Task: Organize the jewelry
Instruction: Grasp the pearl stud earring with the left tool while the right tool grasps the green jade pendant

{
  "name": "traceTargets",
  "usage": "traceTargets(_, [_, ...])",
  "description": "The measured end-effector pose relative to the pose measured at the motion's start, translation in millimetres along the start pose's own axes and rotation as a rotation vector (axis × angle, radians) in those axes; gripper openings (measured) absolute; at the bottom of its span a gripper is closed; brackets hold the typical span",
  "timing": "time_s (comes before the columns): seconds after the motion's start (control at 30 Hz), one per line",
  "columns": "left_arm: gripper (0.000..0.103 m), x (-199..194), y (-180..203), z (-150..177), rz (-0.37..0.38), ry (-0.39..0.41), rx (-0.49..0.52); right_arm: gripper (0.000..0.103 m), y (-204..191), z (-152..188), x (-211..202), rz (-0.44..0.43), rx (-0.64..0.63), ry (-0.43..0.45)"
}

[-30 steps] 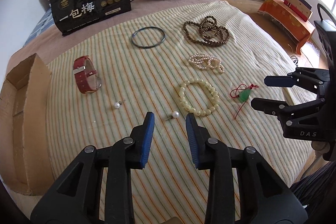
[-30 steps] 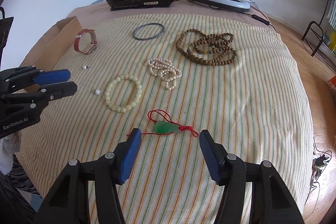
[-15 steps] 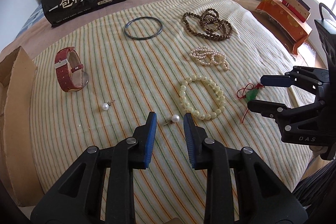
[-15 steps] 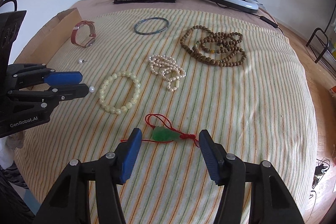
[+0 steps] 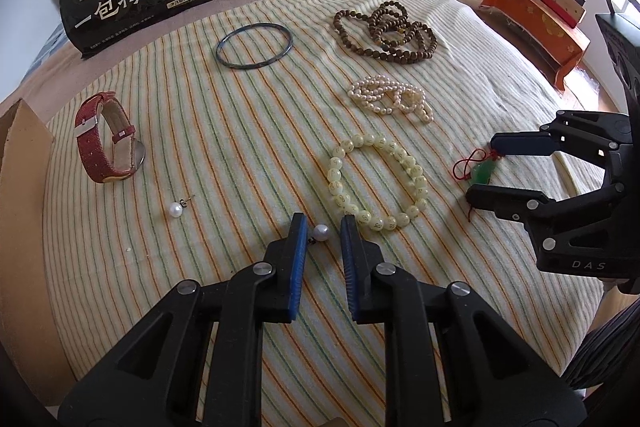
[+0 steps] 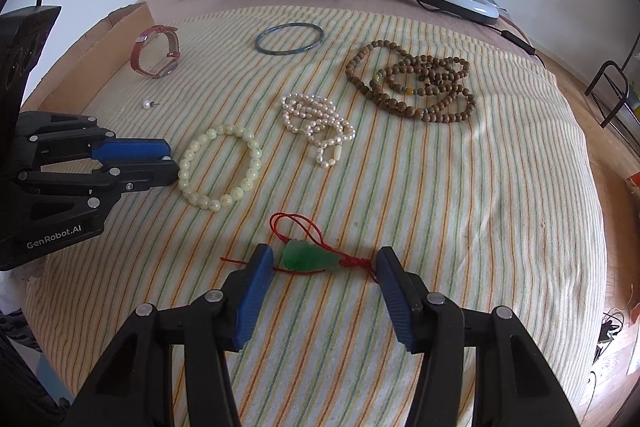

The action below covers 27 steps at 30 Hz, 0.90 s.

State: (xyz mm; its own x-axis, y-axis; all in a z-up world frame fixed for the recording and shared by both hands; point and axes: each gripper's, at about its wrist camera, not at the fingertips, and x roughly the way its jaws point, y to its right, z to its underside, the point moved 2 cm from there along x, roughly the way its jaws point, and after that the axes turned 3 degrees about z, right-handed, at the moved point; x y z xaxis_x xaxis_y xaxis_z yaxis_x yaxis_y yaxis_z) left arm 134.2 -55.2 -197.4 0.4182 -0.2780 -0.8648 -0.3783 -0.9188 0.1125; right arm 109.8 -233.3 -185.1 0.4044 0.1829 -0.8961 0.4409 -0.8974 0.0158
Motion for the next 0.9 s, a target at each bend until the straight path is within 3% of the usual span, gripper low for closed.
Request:
traceTargets(0.13, [0.011, 1, -1, 1, -0.009, 0.000, 0.002, 0.052, -1, 0, 2, 0.003, -0.011, 0.001])
traceTargets(0.37, [0.009, 1, -2, 2, -0.005, 0.005, -0.010, 0.032, -1, 0, 1, 0.000, -0.013, -0.001])
traceTargets(0.9, [0.008, -39, -21, -5, -0.020, 0.092, -0.080, 0.029, -1, -9, -23, 0.028, -0.008, 0.050])
